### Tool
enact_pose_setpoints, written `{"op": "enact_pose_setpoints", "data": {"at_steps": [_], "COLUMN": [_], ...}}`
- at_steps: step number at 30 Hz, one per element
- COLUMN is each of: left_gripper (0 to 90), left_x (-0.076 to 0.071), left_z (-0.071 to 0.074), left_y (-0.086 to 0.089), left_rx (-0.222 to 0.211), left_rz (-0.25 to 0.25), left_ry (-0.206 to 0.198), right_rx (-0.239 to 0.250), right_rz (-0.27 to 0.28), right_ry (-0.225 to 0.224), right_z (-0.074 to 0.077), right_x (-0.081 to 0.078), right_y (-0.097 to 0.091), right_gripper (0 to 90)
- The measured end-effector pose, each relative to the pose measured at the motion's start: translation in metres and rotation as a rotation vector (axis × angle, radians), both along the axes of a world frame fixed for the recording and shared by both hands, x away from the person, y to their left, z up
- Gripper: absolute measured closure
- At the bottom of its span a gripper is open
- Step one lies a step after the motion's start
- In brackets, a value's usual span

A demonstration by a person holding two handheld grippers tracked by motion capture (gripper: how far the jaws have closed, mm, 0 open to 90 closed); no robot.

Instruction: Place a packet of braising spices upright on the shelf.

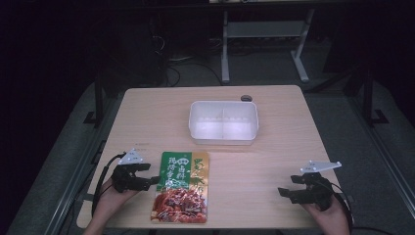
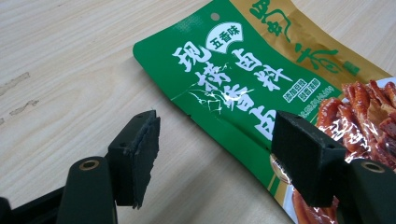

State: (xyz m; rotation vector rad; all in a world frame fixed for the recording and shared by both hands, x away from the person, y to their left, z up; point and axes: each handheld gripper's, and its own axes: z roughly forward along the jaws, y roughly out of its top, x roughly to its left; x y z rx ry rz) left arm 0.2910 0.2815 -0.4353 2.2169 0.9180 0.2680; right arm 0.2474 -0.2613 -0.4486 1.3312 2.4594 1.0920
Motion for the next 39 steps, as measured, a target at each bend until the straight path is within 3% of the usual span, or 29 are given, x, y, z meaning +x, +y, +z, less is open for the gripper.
{"op": "enact_pose_setpoints", "data": {"at_steps": [11,20,28,33,39], "left_gripper": [39.9,46.9,54.2,67.8,72.0], "left_x": [-0.002,-0.003,-0.003,-0.004,-0.005], "left_z": [0.000,-0.002,-0.004,-0.005,-0.006], "left_y": [-0.006,-0.010,-0.013,-0.017,-0.025], "left_rx": [0.001,0.004,0.015,0.027,0.050], "left_rz": [-0.030,-0.054,-0.089,-0.127,-0.164], "left_ry": [0.010,0.025,0.037,0.047,0.051], "right_rx": [0.019,0.005,-0.009,-0.026,-0.038], "right_rz": [0.097,0.174,0.232,0.270,0.301], "right_ry": [-0.014,0.017,0.031,0.068,0.079], "right_z": [0.011,0.012,0.019,0.018,0.019], "right_x": [0.011,0.028,0.054,0.077,0.091], "right_y": [0.038,0.075,0.114,0.147,0.167], "right_gripper": [23.5,22.2,23.0,23.7,24.6]}}
